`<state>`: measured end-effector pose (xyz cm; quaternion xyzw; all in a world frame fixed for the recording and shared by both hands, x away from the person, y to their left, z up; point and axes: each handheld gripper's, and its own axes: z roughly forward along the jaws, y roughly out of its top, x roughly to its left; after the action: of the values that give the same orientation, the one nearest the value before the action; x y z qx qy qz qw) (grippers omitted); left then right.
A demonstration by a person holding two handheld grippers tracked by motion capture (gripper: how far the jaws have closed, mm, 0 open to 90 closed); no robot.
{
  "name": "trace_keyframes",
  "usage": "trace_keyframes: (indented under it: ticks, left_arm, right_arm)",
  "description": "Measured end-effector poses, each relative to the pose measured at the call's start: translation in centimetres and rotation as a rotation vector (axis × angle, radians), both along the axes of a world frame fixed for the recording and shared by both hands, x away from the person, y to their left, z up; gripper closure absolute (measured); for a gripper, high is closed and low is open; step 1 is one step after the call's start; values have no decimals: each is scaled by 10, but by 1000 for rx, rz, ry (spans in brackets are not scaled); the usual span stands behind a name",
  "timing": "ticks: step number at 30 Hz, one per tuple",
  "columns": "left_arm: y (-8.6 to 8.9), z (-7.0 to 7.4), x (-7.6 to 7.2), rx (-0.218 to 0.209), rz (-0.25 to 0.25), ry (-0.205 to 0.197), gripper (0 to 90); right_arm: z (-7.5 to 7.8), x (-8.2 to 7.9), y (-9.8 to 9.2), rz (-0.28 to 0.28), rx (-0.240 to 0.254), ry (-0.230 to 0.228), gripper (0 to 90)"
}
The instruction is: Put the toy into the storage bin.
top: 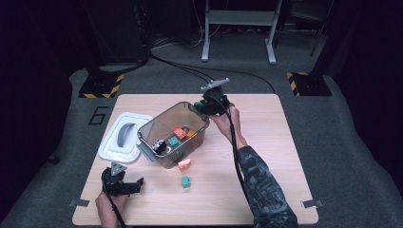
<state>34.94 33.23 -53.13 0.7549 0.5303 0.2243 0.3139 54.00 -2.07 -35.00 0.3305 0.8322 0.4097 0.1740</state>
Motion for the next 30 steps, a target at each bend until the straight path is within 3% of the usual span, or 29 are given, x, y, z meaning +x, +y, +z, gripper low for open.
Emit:
trace_keyframes:
  ticks: [14, 30]
  left_arm:
    - [-1, -1, 0, -6, 11, -10, 0]
    - [-1, 0, 0, -2, 9, -2, 0]
  right_arm:
    - [-27, -9, 32, 75, -60, 80, 669]
    - [-43, -15, 38, 83, -92, 163, 656]
